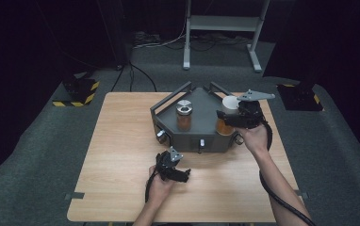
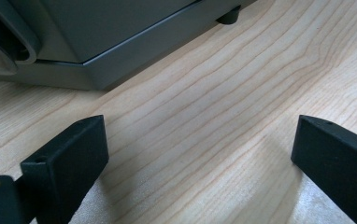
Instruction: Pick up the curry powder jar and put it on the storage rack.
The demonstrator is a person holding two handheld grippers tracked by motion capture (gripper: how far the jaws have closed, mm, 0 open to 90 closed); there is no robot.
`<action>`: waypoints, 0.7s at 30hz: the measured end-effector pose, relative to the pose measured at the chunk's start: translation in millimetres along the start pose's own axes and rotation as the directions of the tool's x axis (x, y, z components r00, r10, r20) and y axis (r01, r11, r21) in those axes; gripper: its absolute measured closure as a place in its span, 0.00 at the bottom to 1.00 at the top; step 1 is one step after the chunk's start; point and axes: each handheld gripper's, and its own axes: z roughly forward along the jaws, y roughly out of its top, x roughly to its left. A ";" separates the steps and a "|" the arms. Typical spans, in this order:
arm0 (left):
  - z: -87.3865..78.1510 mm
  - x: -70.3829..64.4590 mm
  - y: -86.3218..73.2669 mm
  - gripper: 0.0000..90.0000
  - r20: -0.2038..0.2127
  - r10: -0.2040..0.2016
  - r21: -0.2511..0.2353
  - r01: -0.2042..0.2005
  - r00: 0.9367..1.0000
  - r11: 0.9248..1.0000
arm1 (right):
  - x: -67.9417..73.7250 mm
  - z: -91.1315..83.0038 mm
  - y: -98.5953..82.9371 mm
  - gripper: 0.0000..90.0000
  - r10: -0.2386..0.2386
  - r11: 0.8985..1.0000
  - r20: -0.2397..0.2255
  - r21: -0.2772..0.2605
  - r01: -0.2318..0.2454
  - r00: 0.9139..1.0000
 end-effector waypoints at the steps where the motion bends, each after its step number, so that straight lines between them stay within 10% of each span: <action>1: 0.0 0.0 0.0 0.04 0.000 0.000 0.000 0.000 1.000 1.000 | 0.9 2.6 0.9 0.39 0.003 1.000 0.004 -0.001 -0.003 1.000; 21: 0.0 0.0 0.0 0.04 0.000 0.000 0.000 0.000 1.000 1.000 | 5.1 35.5 4.8 0.39 0.024 1.000 0.048 0.010 -0.024 0.999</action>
